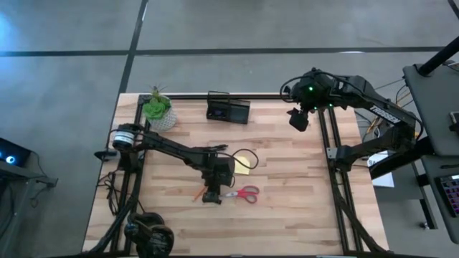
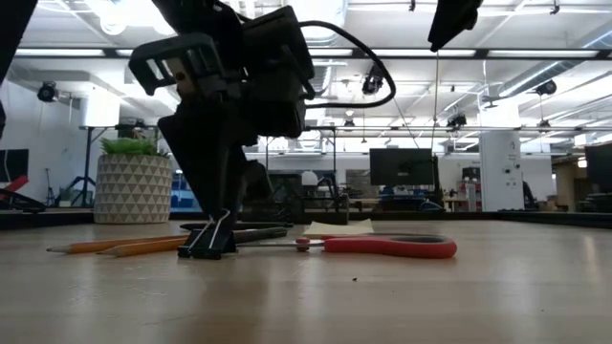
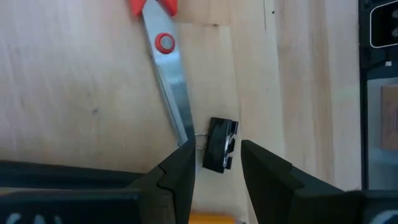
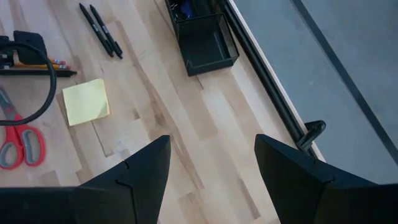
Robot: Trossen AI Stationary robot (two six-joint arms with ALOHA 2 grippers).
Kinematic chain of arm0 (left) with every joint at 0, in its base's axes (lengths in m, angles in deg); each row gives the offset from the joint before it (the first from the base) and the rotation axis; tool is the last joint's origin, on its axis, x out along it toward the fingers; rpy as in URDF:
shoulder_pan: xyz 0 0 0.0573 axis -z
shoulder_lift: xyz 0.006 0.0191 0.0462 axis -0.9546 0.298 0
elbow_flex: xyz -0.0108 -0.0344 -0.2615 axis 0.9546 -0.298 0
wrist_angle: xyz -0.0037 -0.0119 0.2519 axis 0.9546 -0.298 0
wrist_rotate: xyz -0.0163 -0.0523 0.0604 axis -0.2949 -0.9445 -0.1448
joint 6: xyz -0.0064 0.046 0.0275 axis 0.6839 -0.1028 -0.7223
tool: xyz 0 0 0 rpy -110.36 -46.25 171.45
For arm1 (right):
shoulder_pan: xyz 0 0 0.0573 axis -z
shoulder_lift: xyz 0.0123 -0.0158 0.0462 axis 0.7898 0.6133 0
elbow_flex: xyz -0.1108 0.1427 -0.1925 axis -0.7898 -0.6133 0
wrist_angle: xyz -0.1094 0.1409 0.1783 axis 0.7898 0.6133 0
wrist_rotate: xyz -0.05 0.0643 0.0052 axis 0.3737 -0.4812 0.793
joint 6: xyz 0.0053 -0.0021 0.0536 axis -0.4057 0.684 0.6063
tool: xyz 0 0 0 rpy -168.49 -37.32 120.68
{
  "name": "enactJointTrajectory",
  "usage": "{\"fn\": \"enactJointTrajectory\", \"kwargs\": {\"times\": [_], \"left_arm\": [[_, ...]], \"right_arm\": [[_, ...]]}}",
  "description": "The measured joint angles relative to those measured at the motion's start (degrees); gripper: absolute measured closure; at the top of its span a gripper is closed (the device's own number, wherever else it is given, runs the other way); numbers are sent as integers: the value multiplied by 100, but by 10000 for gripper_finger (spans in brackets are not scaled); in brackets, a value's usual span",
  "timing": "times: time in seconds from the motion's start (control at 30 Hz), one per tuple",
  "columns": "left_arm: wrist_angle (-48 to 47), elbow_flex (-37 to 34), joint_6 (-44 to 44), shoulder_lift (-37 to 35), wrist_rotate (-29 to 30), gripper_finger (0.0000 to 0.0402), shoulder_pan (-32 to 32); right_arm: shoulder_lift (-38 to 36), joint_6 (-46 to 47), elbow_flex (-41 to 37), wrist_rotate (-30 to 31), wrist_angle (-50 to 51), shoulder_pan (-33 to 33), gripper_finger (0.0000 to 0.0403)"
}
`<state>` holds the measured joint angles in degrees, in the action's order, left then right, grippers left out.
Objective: Pick and place office supplies into organizer
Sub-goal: Put the binder clip into the bottom left section of the black desk organizer
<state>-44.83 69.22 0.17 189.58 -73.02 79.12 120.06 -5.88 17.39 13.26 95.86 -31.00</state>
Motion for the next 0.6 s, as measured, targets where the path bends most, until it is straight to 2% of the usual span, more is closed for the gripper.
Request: {"fn": "enactJointTrajectory", "kwargs": {"times": [0.37, 0.6], "left_arm": [[7, 0, 29, 0, -2, 291, 39], [7, 0, 33, 0, -2, 342, 42]], "right_arm": [[0, 0, 0, -2, 0, 0, 172], [0, 0, 0, -1, 0, 0, 172]]}}
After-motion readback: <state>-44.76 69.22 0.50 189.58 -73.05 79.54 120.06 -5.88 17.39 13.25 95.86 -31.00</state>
